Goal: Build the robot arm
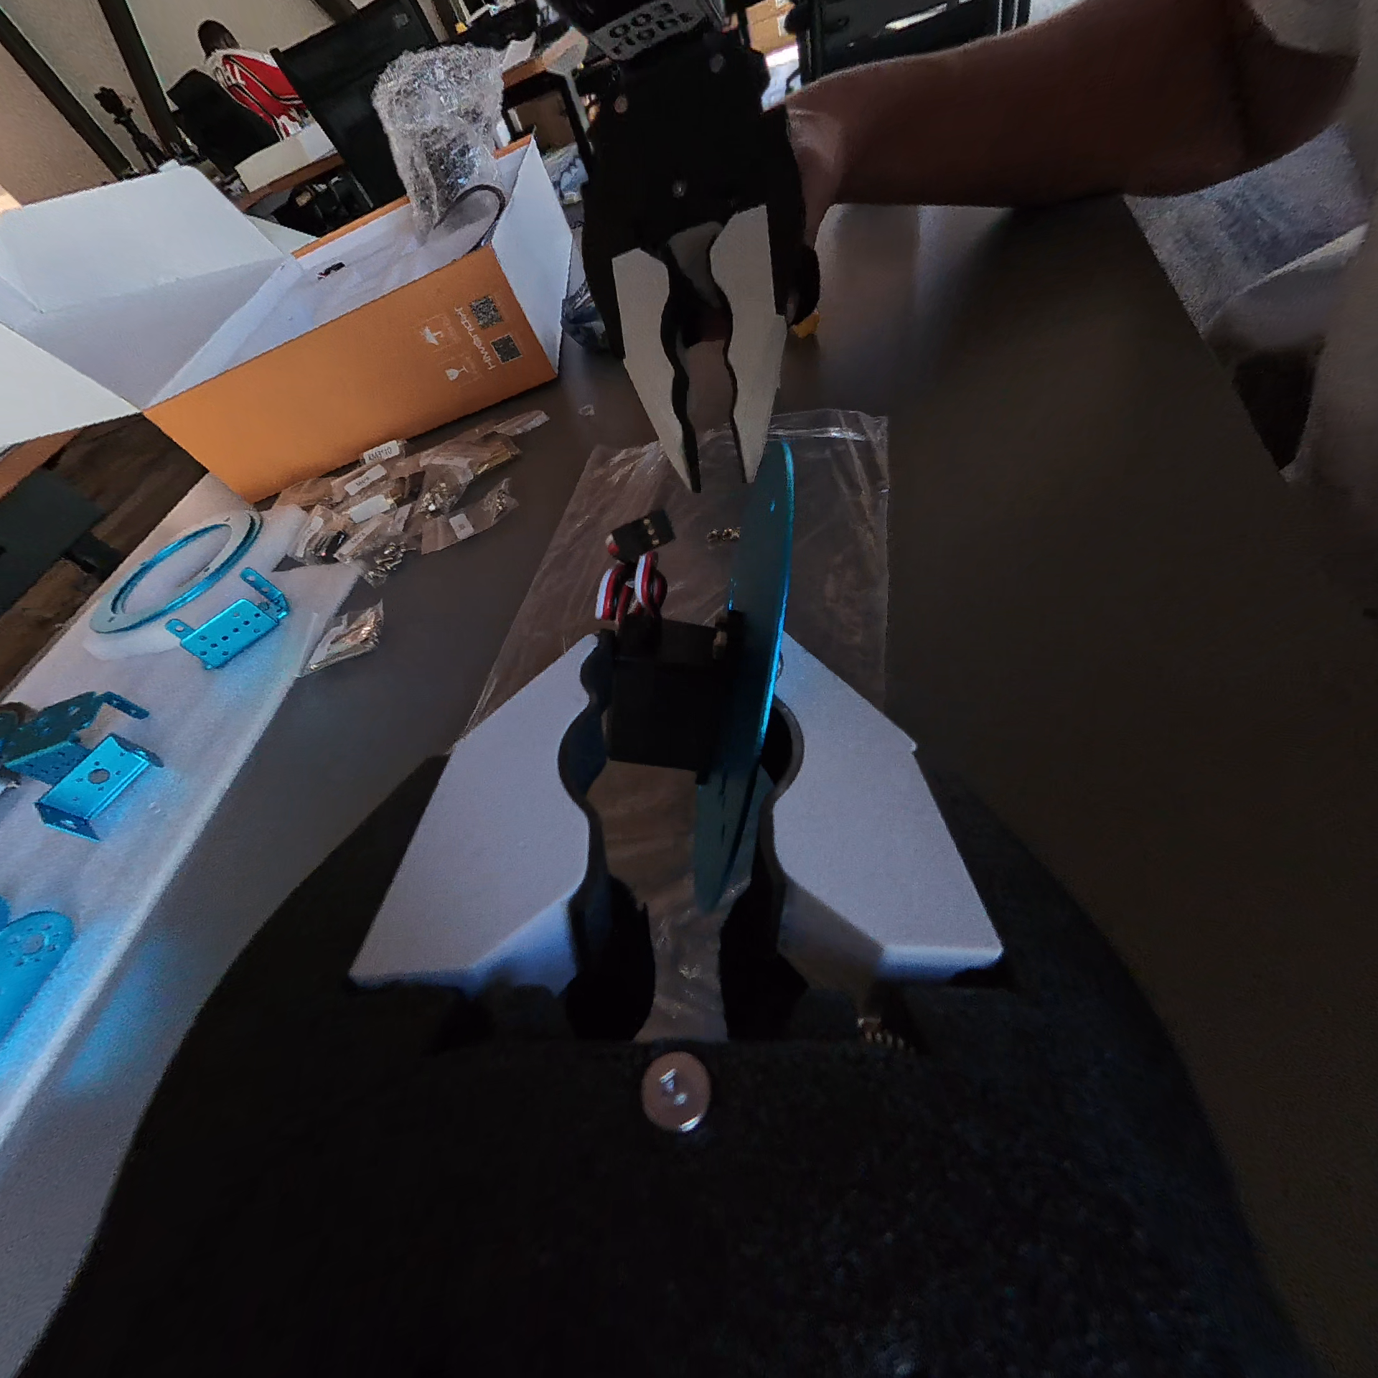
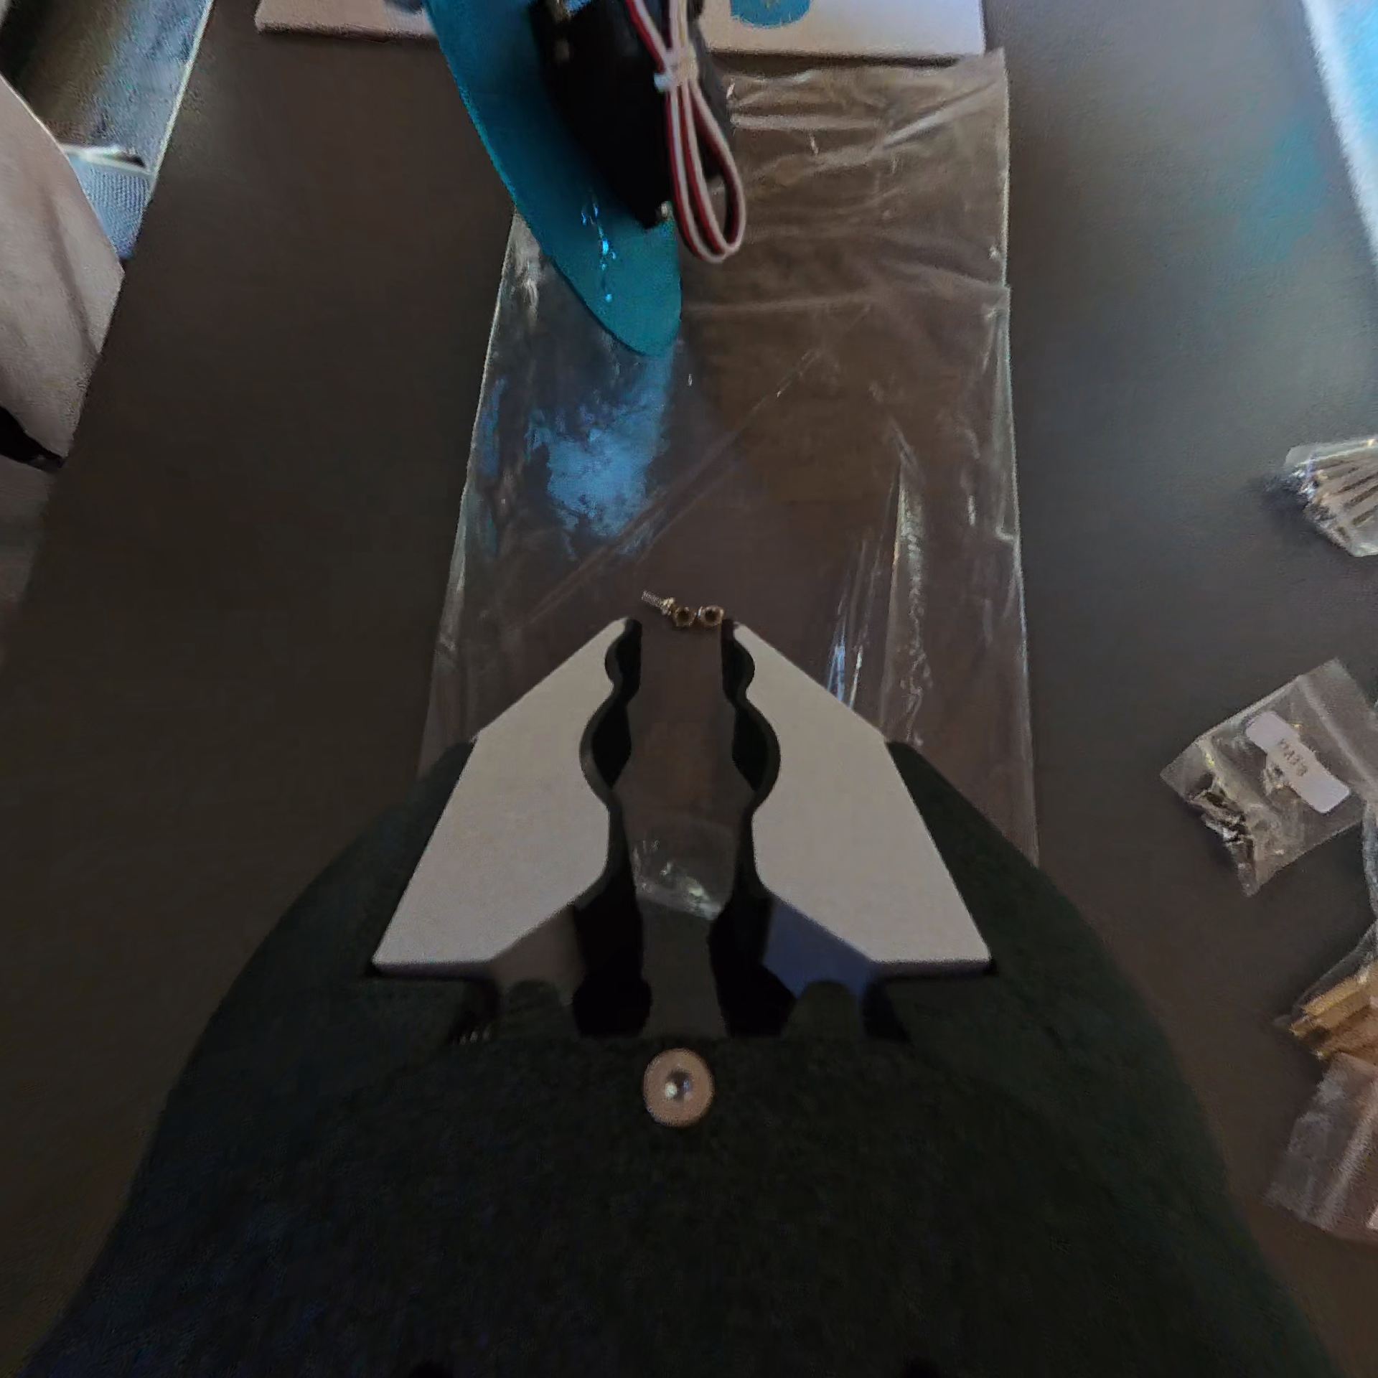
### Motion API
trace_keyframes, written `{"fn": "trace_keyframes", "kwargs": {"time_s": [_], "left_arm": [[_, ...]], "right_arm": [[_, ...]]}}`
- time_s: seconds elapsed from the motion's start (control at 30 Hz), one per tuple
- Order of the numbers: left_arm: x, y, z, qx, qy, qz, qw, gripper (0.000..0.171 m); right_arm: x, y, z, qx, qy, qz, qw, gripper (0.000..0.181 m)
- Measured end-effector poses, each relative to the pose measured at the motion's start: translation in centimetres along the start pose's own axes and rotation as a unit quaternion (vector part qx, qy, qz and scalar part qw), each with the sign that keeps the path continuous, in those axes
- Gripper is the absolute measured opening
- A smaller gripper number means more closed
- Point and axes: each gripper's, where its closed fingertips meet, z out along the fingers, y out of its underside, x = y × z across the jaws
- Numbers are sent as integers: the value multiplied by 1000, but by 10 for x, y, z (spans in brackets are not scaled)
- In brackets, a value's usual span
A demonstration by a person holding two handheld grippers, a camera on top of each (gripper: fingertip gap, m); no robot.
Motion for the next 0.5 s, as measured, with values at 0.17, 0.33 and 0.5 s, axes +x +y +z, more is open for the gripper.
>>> {"fn": "trace_keyframes", "kwargs": {"time_s": [0.17,0.33,0.5], "left_arm": [[-1,0,0,2,-1,-6,1000,37],[-6,2,-3,14,12,-41,999,37],[-6,2,-3,15,15,-43,999,37]], "right_arm": [[-2,9,9,-33,14,-20,999,15],[2,7,16,-21,8,-10,1000,11],[9,4,14,-14,16,-3,1000,8]]}}
